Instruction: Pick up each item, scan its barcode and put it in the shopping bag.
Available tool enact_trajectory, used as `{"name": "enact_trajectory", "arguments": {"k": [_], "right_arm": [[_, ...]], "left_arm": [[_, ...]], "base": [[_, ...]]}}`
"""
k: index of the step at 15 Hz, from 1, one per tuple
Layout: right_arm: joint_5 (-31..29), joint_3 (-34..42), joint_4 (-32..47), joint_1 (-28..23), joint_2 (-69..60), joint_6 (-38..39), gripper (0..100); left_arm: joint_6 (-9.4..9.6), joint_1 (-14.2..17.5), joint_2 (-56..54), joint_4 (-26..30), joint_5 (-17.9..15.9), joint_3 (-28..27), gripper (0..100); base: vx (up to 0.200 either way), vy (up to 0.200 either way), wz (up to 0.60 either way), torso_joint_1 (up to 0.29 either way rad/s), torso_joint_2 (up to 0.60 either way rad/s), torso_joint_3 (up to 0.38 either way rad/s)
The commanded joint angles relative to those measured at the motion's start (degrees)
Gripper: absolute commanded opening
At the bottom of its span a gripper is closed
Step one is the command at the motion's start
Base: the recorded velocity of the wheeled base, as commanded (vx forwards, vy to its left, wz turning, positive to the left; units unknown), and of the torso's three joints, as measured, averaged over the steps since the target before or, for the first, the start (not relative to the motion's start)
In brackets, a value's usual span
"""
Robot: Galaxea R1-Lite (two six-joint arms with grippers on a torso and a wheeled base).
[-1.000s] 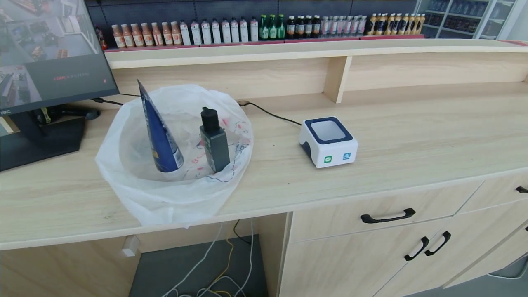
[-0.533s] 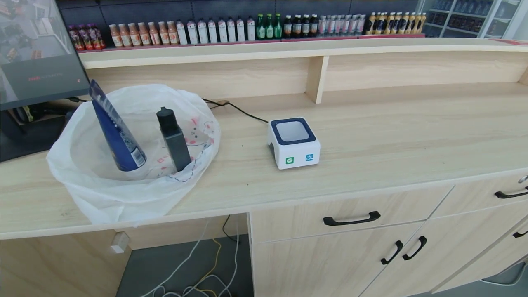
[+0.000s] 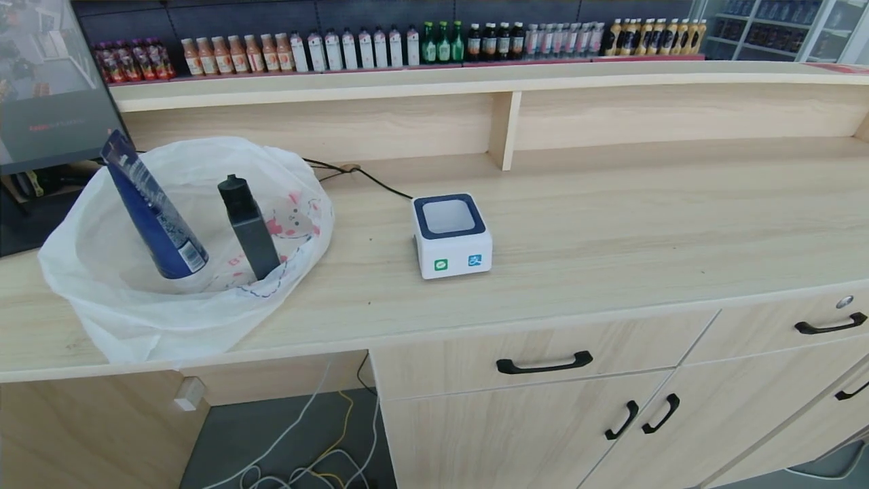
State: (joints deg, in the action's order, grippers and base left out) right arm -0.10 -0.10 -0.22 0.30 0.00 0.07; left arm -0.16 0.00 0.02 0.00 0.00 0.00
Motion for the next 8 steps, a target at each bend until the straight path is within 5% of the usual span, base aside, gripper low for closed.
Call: {"name": "enact_trajectory", "arguments": {"k": [1,8], "right_arm": [[0.0,0.0,0.0,0.0,0.1,0.1,100],[0.0,0.0,0.0,0.0,0.0,0.0,100]], "left_arm": [[-0.02,0.0,0.0,0.0,0.0,0.0,100],[-0.02,0.0,0.0,0.0,0.1,0.0,100]], "base": [[0.000,0.000,0.00,0.000,0.00,0.000],[0.000,0.000,0.00,0.000,0.00,0.000]]}}
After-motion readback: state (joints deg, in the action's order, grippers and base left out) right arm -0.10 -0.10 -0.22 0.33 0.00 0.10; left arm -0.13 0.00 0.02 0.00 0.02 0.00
